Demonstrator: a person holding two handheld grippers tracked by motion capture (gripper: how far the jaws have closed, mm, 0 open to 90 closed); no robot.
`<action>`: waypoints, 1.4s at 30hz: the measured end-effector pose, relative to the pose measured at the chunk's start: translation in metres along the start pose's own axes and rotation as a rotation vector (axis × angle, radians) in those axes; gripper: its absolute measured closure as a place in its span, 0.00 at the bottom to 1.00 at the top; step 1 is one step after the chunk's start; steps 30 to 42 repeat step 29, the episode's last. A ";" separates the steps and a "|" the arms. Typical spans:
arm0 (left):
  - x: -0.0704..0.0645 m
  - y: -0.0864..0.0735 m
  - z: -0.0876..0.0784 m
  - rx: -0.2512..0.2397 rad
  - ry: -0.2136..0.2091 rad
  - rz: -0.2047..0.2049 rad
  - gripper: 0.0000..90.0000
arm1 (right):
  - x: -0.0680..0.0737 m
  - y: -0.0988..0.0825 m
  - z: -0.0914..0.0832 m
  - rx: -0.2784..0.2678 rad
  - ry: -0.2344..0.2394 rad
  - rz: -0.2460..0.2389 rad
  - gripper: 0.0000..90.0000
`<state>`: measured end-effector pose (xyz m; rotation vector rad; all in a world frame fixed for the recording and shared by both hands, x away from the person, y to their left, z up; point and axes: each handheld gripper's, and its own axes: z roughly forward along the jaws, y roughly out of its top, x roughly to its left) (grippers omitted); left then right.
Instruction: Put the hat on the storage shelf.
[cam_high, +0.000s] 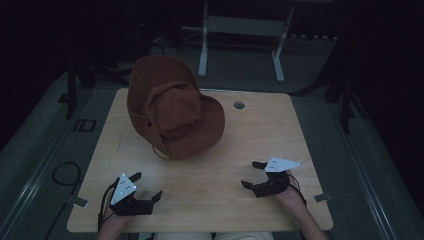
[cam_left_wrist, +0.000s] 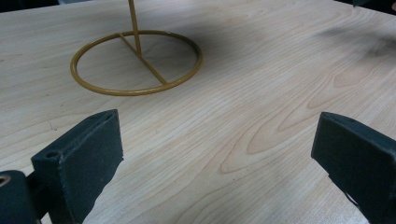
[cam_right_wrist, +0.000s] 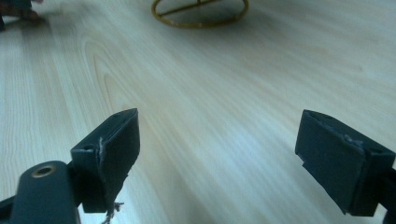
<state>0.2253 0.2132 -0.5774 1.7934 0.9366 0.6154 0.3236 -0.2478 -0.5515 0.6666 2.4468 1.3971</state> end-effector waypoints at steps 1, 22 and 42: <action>0.000 0.000 0.000 0.001 0.001 0.001 0.03 | 0.000 -0.002 -0.001 0.006 -0.002 0.000 0.15; -0.001 -0.001 0.001 0.012 0.001 0.009 0.03 | -0.011 -0.044 -0.044 0.055 -0.152 0.006 0.14; -0.001 -0.001 0.002 0.013 0.002 0.008 0.03 | -0.018 -0.047 -0.046 0.045 -0.162 0.028 0.14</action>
